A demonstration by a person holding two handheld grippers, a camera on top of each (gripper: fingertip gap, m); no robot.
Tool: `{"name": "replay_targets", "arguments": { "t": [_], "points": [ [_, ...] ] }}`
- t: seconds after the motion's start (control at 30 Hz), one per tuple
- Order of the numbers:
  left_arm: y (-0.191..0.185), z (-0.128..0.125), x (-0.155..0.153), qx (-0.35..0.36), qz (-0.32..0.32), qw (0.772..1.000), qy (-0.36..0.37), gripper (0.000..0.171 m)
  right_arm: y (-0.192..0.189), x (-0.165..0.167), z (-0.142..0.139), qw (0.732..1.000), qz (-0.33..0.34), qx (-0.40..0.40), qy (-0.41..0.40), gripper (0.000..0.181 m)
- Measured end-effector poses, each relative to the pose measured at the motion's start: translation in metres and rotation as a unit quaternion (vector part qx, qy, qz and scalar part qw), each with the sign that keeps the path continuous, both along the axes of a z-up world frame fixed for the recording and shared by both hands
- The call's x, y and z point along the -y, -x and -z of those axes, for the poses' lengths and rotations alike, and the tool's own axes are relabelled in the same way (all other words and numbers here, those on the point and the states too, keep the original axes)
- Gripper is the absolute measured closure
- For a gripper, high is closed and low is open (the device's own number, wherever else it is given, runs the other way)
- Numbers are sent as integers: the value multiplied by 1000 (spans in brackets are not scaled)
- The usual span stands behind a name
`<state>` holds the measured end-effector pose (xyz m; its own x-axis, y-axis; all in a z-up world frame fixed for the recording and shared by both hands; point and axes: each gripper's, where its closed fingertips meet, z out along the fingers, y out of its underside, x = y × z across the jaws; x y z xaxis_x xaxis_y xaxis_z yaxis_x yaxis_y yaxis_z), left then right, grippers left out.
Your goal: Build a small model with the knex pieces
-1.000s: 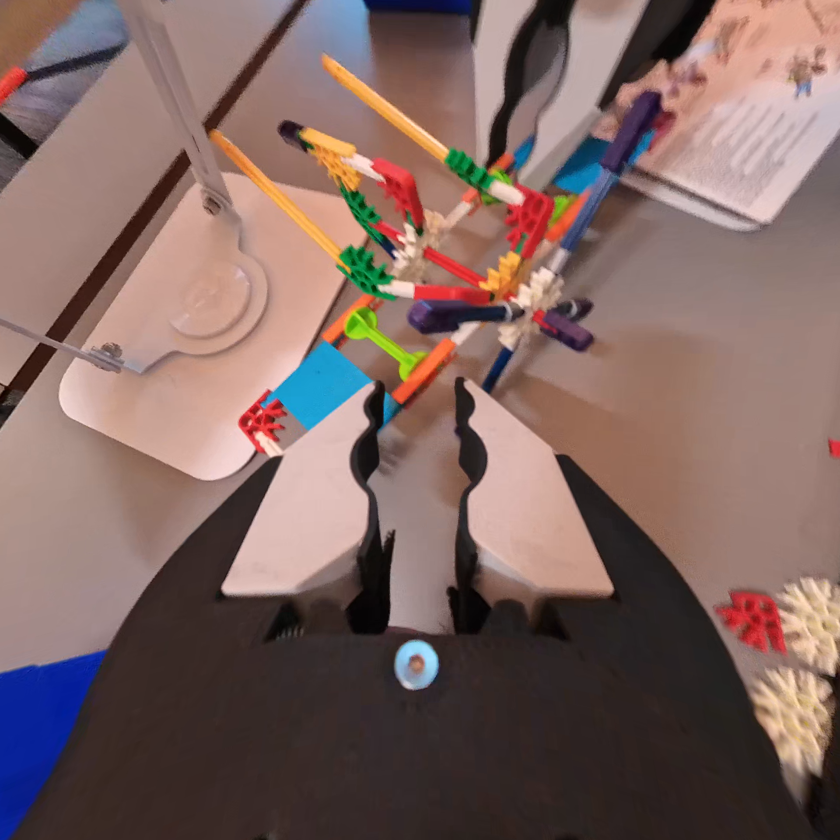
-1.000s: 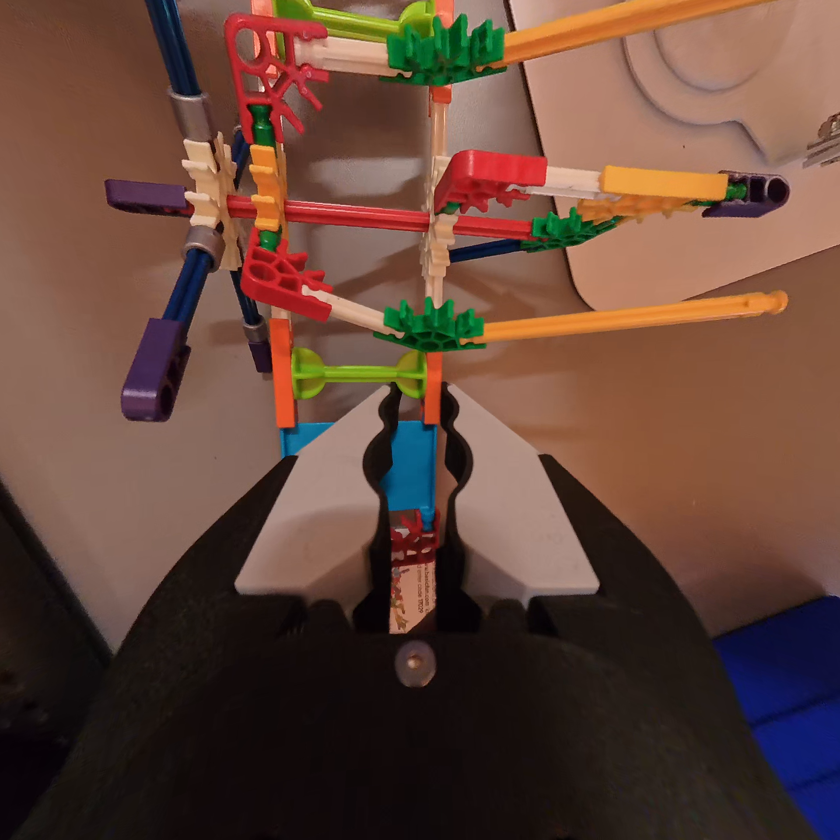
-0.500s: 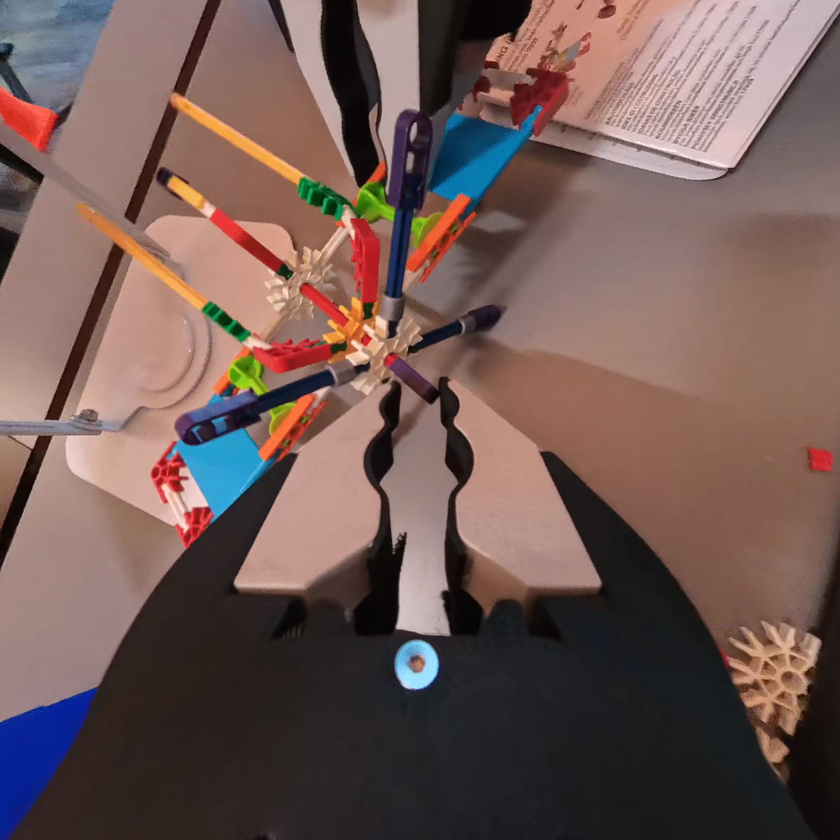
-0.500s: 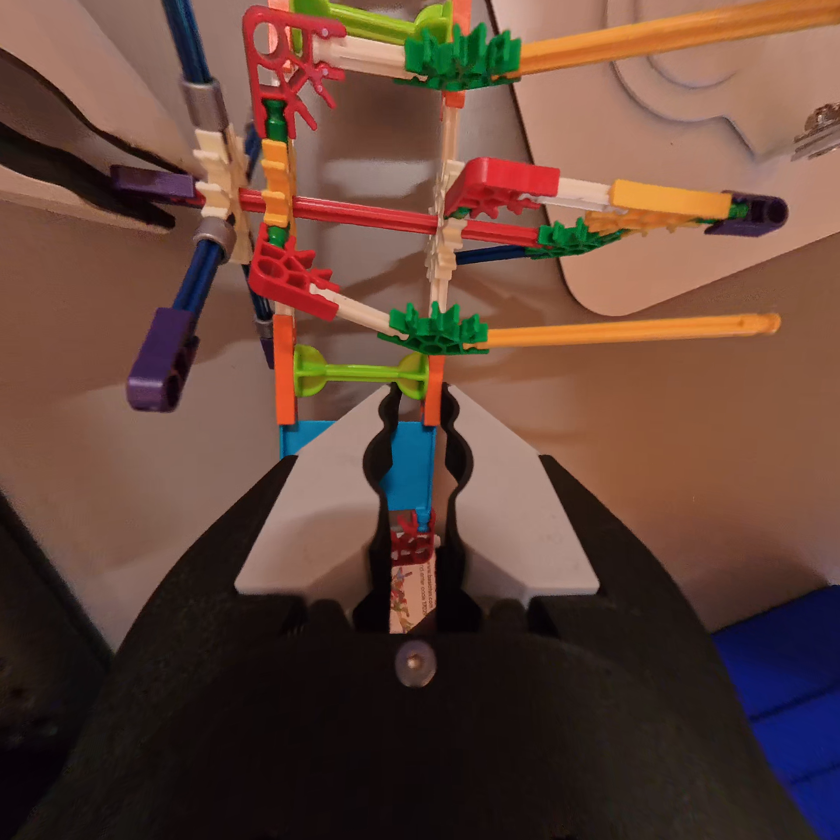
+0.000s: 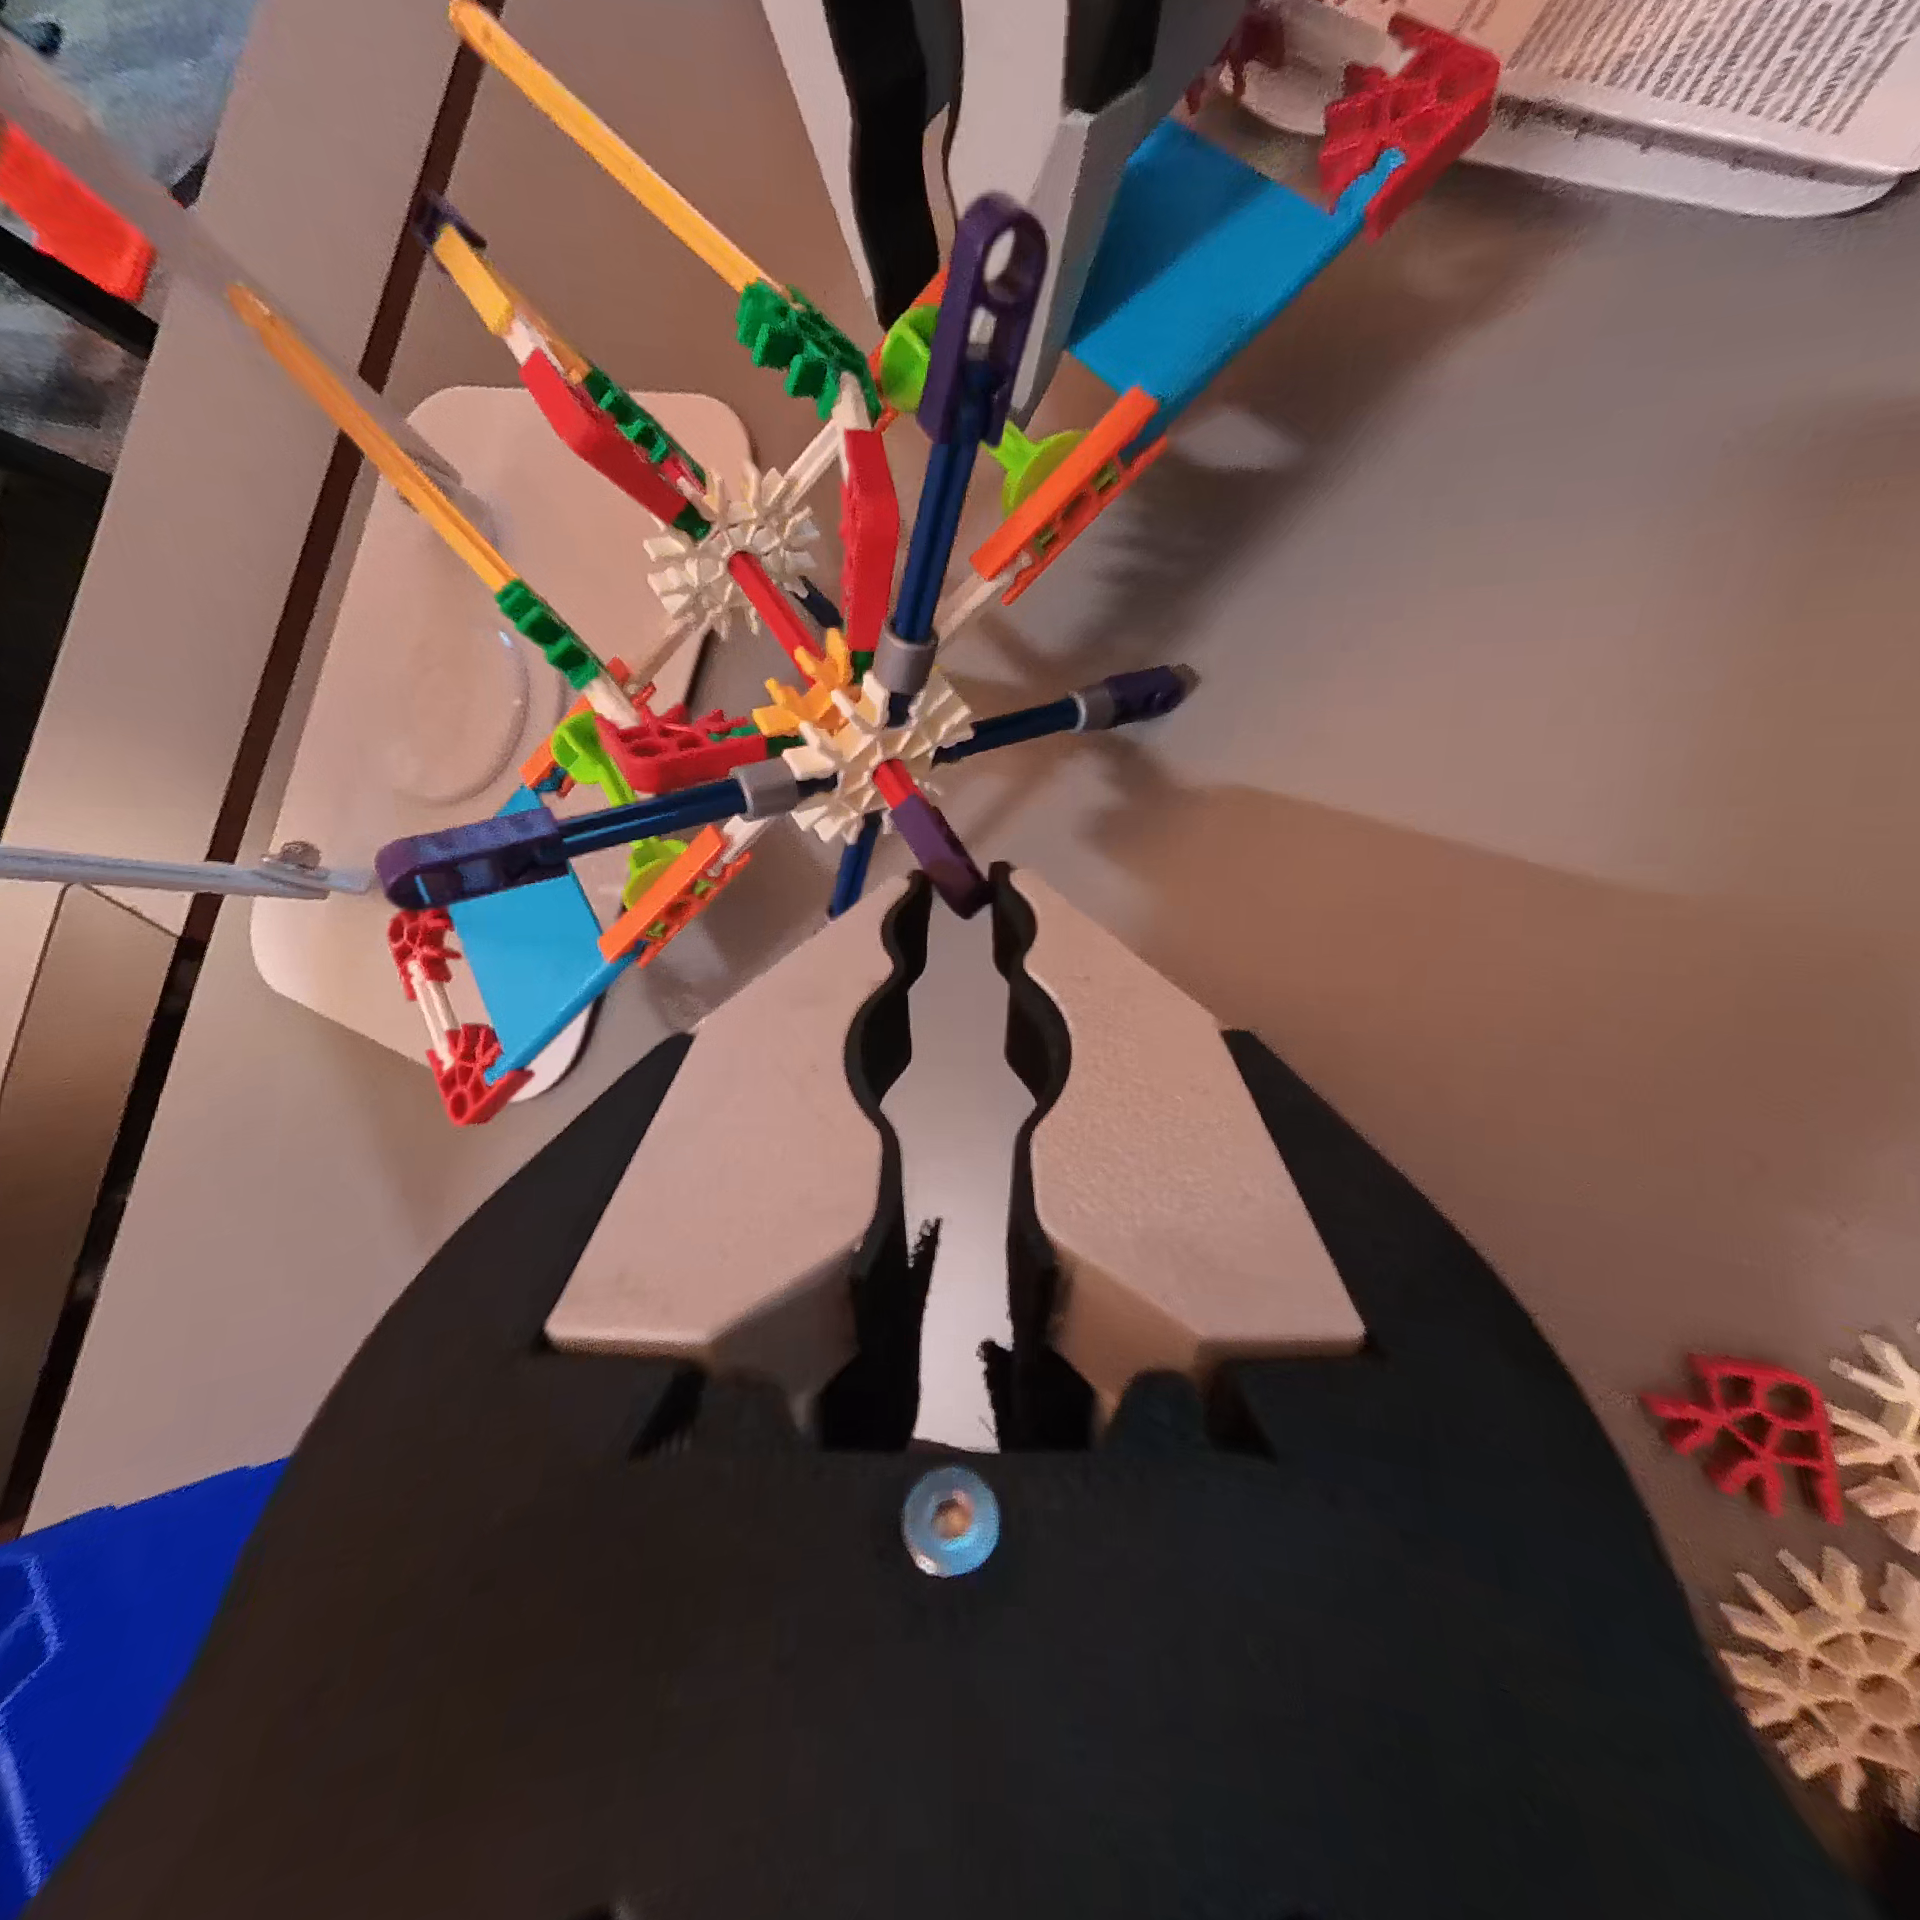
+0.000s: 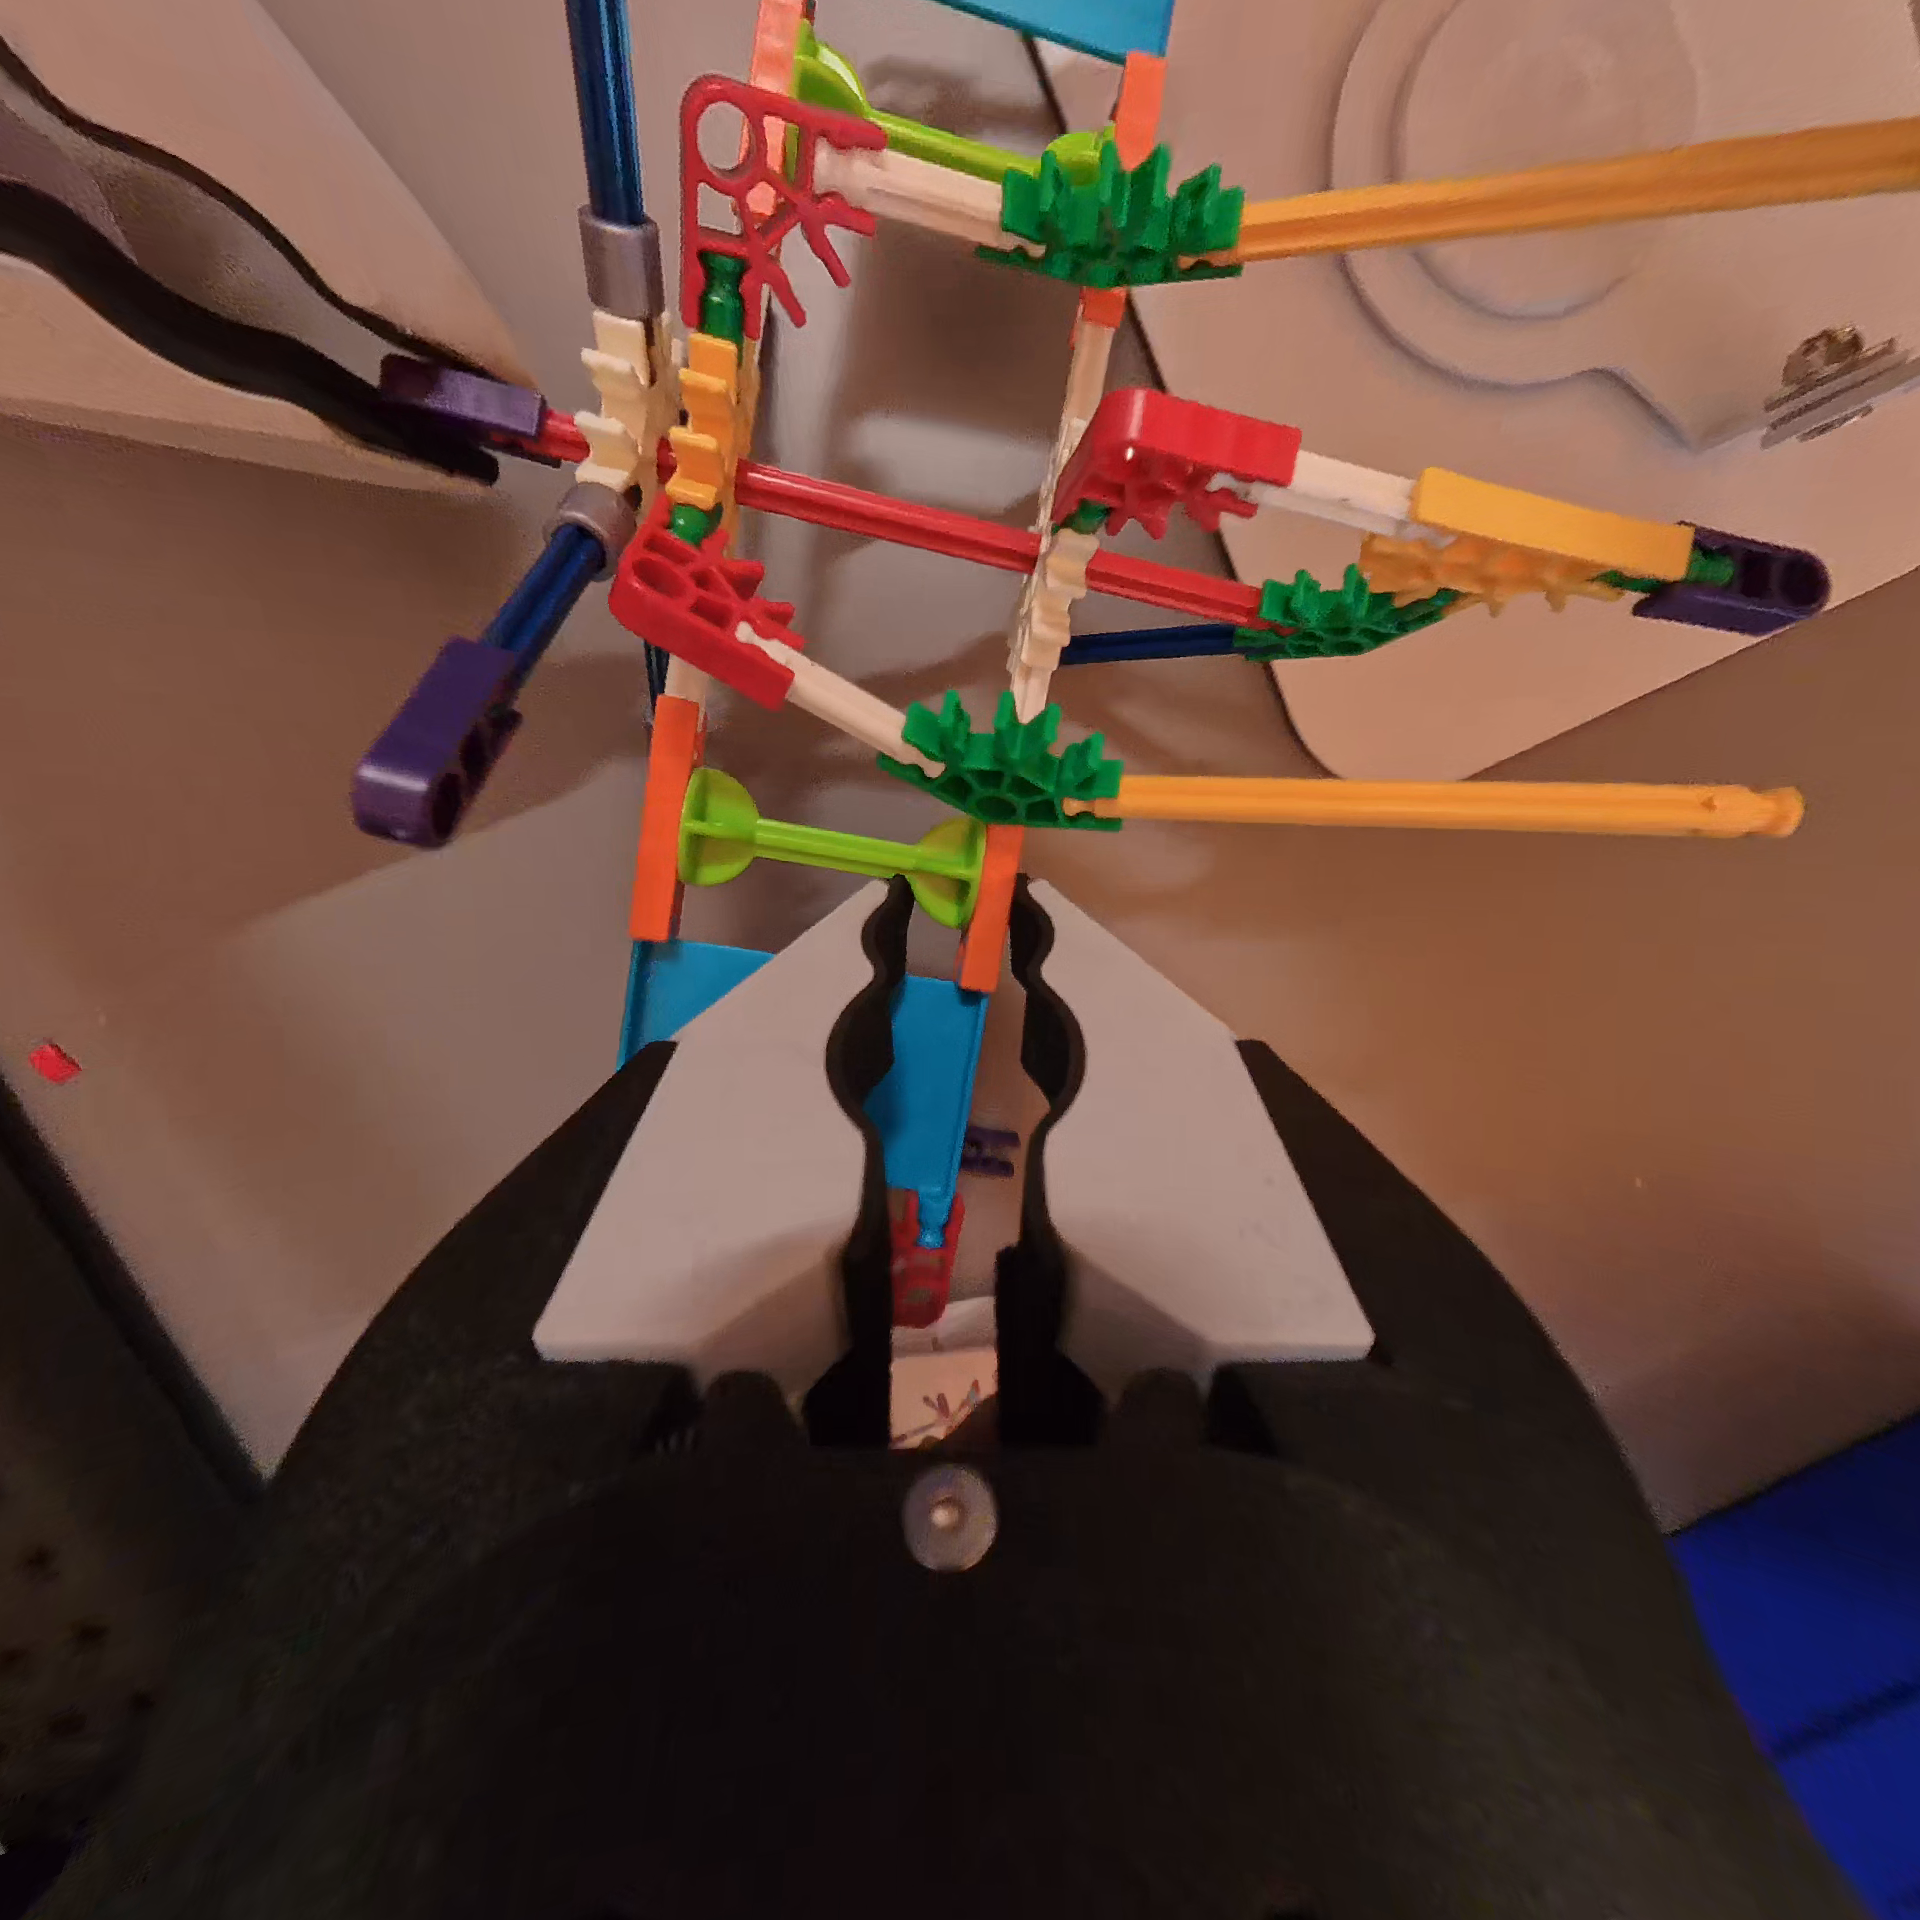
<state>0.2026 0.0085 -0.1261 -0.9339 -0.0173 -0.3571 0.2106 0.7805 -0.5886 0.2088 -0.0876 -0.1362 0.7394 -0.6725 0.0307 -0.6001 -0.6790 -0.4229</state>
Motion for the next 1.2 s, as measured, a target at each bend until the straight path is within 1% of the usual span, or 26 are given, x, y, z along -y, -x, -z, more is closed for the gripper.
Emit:
{"name": "replay_targets", "arguments": {
  "t": [0.07,0.23,0.4,0.43,0.5,0.53,0.63,0.7,0.8,0.9,0.97,1.03,1.13,1.2],
  "points": [
    [-3,-1,-1,6,-2,1000,1,163,-4,0,-1,1000,9,5,-9,165],
    [-8,3,1,13,-12,1000,2,163,-15,8,2,999,47,10,-21,148],
    [-12,2,2,16,-17,1000,7,163,-19,11,0,998,53,15,-34,143],
    [-12,2,2,14,-17,1000,6,163,-21,13,-2,998,58,19,-29,138],
    [-11,2,3,13,-17,1000,9,164,-22,16,-4,998,59,29,-17,136],
    [-12,2,4,16,-19,1000,9,164,-24,18,-5,997,65,37,-7,132],
    [-18,-1,3,28,-29,999,12,164,-31,19,-10,995,80,59,-2,130],
    [-18,-3,4,24,-30,999,19,164,-36,25,-9,993,102,61,6,123],
    [-14,-5,8,31,-26,999,24,164,-35,30,-6,992,104,64,35,121],
    [-14,-4,9,55,-24,998,12,165,-33,22,-7,994,86,64,27,127],
    [-15,-2,7,56,-25,998,6,164,-32,19,-12,995,87,56,-12,130],
    [-18,-2,5,52,-28,998,8,165,-31,26,-14,994,90,55,-19,133],
    [-24,-4,1,56,-35,998,7,166,-22,22,-8,996,70,22,-49,154],
    [-27,-3,-2,54,-37,998,3,167,-14,16,0,997,46,-2,-54,158]
  ]
}}
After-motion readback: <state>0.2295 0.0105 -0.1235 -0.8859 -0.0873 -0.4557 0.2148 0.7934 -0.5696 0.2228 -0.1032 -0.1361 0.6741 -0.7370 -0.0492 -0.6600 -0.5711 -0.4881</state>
